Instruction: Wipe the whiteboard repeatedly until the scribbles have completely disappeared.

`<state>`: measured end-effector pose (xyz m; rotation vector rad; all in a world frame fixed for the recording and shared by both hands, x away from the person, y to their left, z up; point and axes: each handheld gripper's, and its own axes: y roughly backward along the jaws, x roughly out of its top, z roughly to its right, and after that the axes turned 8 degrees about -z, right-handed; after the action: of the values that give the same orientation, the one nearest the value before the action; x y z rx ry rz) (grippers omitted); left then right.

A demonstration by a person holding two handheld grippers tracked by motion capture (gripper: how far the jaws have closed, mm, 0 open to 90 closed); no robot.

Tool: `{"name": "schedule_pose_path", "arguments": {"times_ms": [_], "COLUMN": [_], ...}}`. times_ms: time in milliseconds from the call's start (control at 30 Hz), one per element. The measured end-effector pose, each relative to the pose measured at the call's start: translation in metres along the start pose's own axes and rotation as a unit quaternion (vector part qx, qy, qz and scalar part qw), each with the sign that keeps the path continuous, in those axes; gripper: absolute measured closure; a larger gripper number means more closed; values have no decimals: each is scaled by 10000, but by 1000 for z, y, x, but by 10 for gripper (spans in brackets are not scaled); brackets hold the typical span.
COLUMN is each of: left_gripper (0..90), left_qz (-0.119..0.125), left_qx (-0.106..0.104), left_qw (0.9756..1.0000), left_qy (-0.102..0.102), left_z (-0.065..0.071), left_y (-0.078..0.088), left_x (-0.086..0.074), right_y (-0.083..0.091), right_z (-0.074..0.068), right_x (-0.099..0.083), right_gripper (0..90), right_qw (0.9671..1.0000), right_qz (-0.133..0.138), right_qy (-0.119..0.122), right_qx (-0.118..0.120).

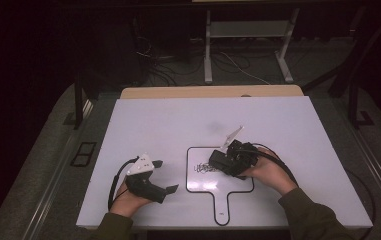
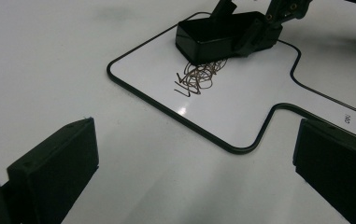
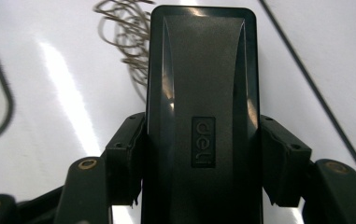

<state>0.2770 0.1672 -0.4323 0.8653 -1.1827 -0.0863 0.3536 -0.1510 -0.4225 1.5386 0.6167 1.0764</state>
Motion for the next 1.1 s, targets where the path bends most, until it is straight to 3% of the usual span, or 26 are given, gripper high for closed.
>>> {"name": "schedule_pose_path", "arguments": {"times_ms": [100, 200, 467, 567, 1100], "left_gripper": [0, 0, 0, 0, 0], "left_qz": [13, 8, 8, 9, 23], "left_qx": [2, 4, -3, -9, -3], "left_qw": [10000, 10000, 10000, 10000, 10000], "left_qy": [0, -3, 4, -1, -1], "left_z": [0, 0, -1, -1, 0], "left_y": [0, 0, 0, 0, 1], "left_x": [0, 0, 0, 0, 0], "right_y": [0, 0, -3, -4, -3], "right_z": [-6, -4, 21, 24, -17], "right_x": [3, 4, 10, 11, 15], "right_gripper": [383, 383, 383, 383, 383], "right_qw": [10000, 10000, 9995, 9994, 9996], "right_qz": [-26, -28, -11, -23, -100], "right_qy": [95, 59, -303, -330, 263], "right_qx": [17, 45, -90, -122, 59]}}
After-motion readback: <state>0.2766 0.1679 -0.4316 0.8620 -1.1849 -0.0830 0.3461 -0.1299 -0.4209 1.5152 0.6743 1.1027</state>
